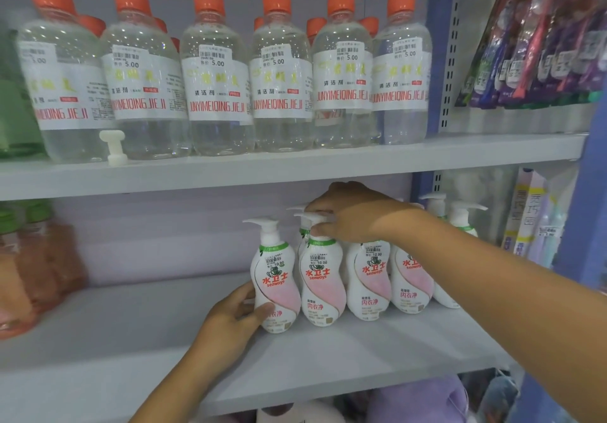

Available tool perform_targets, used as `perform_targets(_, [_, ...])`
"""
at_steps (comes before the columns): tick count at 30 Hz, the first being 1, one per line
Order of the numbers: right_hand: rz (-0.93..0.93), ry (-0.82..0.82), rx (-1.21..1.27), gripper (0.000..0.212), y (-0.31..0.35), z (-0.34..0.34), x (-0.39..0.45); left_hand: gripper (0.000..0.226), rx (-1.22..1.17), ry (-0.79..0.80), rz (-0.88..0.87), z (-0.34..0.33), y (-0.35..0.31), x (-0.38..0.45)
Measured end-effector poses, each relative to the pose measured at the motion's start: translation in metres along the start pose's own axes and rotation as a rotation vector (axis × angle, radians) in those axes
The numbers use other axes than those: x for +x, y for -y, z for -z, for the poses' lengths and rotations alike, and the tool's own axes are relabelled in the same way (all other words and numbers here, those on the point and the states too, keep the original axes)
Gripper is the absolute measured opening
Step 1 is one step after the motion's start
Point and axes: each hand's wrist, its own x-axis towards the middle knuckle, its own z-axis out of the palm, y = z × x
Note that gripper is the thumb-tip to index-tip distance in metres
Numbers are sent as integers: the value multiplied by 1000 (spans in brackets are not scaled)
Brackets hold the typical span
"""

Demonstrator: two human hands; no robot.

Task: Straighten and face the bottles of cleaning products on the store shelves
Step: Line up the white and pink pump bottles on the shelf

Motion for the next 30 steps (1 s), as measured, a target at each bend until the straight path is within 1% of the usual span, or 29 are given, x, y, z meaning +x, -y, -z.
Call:
perform_targets(1, [-4, -11, -47, 53, -2, 0, -5, 33, -9, -7, 14, -2, -1, -1])
perform_targets(2, [-19, -51, -29, 67, -5, -1, -13, 35, -24, -14, 28, -4, -1, -2])
perform_targets(3, [-51, -128, 74, 74, -9, -2, -27, 37, -41, -24, 39, -6, -1, -3])
perform_targets(4, [-78, -253, 231, 74, -14, -5, -45, 39, -54, -37, 47, -7, -1, -4])
perform_targets(5, [-92, -423, 381, 68, -21, -14, -65, 41, -64, -57, 50, -8, 0, -4])
perform_targets(6, [-106, -627, 494, 58, -28, -27, -84, 42, -69, -82, 50, -8, 1, -4])
perform_targets(8, [-199, -1007, 628, 39, -42, -64, -120, 39, -76, -123, 47, -12, 0, -4])
perform_targets(9, [-291, -1112, 675, 33, -50, -83, -132, 39, -87, -142, 49, -15, 0, -2])
perform_targets(10, [-402, -1144, 729, 29, -59, -102, -140, 39, -97, -164, 55, -17, 0, -1])
perform_targets(11, [-525, -1109, 780, 32, -69, -118, -143, 40, -97, -192, 62, -20, 0, -1])
perform_targets(12, [-638, -1022, 818, 40, -80, -131, -143, 41, -89, -219, 64, -22, 1, -1])
perform_targets(13, [-713, -907, 838, 51, -92, -140, -142, 41, -82, -237, 63, -23, 2, -1])
perform_targets(14, [-736, -799, 853, 60, -102, -145, -140, 41, -76, -242, 62, -23, 3, -1])
perform_targets(15, [-714, -719, 880, 66, -111, -150, -138, 40, -69, -241, 59, -23, 4, -1])
perform_targets(17, [-648, -641, 947, 63, -124, -159, -135, 40, -51, -238, 49, -23, 6, 0])
perform_targets(19, [-661, -624, 964, 50, -131, -166, -135, 39, -43, -241, 43, -24, 6, 0])
perform_targets(21, [-677, -618, 983, 42, -134, -170, -136, 38, -27, -237, 33, -25, 6, 0])
perform_targets(26, [-677, -635, 956, 47, -130, -172, -137, 40, -11, -251, 49, -25, 3, -2])
perform_targets(30, [-671, -637, 951, 48, -131, -171, -138, 54, -13, -270, 57, -25, -2, -5])
